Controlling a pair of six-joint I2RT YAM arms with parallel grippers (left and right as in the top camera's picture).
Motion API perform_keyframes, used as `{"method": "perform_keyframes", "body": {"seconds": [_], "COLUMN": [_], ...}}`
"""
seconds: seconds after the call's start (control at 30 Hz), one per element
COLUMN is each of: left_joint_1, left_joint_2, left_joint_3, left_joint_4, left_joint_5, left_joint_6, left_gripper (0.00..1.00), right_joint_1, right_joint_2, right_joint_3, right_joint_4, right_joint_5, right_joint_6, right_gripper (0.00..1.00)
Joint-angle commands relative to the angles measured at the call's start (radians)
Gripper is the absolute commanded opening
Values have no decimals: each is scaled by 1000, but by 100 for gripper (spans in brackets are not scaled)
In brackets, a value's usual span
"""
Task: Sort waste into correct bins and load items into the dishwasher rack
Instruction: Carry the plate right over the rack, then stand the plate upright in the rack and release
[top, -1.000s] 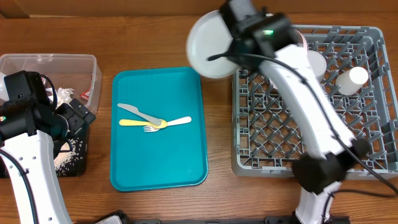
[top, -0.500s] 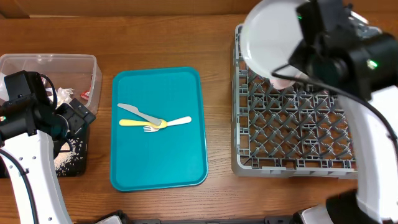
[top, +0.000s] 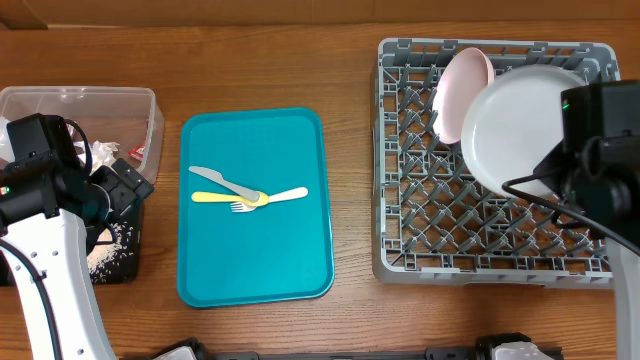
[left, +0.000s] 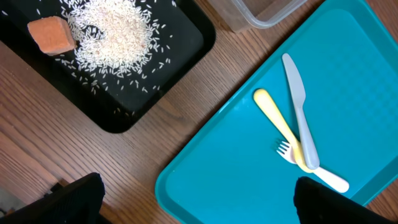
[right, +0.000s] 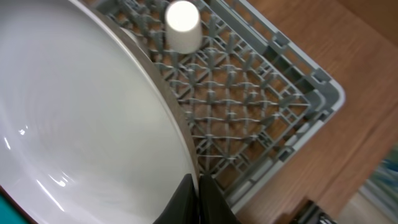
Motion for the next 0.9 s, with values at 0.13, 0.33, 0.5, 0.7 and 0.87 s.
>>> {"method": "perform_keyframes", "body": {"seconds": [0.13,0.33,0.5,0.7,0.87], "left_joint_1": [6,6,6,6,6], "left_joint_2": [-1,-1,-1,-1,-1], "left_joint_3": [-3,-3,-3,-3,-3], "left_joint_4": [2,2,2,2,2], "left_joint_5": [-13,-13,-13,-13,-13], "left_joint_6": [-14,-14,-14,-14,-14], "left_gripper": [100,100,100,100,100], "right_joint_1": [-2,19,56,131,177], "right_joint_2": [24,37,36,38,62], "right_joint_3": [-198,-296,-332,-408,-453], "right_joint_4": [18,68,74,125,128], "right_joint_5": [130,170,179,210,234], "right_joint_6": [0,1,1,5,5], "right_gripper": [4,4,4,4,6]}}
